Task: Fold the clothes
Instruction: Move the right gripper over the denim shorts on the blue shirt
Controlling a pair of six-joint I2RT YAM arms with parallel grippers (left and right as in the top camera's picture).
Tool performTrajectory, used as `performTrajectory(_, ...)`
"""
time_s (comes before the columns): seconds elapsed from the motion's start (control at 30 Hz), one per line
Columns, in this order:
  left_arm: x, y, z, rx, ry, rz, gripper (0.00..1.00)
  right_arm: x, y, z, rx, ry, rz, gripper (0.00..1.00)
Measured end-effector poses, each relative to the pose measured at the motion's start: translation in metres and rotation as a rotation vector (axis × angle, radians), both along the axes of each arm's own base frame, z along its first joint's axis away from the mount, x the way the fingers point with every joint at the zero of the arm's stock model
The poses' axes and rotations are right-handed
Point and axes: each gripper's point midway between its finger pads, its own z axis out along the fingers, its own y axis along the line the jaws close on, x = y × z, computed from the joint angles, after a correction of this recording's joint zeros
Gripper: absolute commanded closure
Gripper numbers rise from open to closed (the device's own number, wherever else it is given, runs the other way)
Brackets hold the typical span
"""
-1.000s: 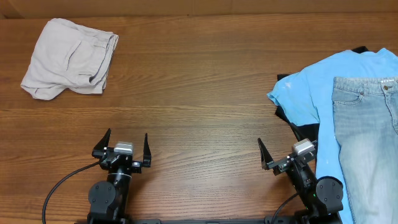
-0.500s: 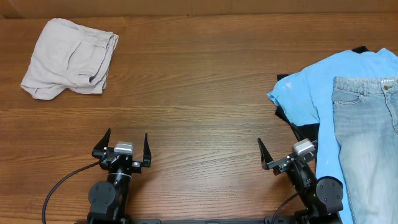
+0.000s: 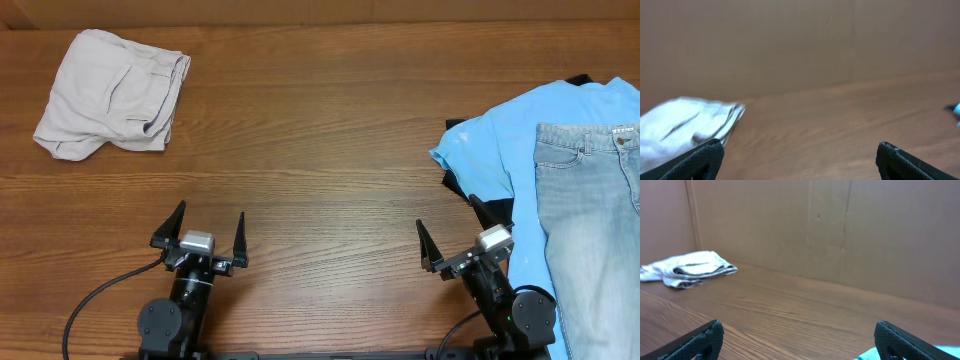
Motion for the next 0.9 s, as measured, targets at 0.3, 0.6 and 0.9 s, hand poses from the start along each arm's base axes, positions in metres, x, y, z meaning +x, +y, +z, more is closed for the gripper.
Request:
performTrajectory(0.3, -0.016, 0.006, 0.062, -0.035, -0.038, 0.021, 0.0, -0.017, -0.004, 0.056, 0.099, 0.095, 0.001, 0.0)
performTrajectory(0.6, -0.012, 0.011, 0.11, -0.041, 0.122, 0.056, 0.0, -0.006, -0.003, 0.086, 0.056, 0.45, -0.028, 0.0)
performTrajectory(0.9, 0.019, -0.015, 0.113, -0.025, 0.578, -0.055, 0.0, 0.042, 0.031, 0.104, 0.021, 0.808, 0.085, 0.0)
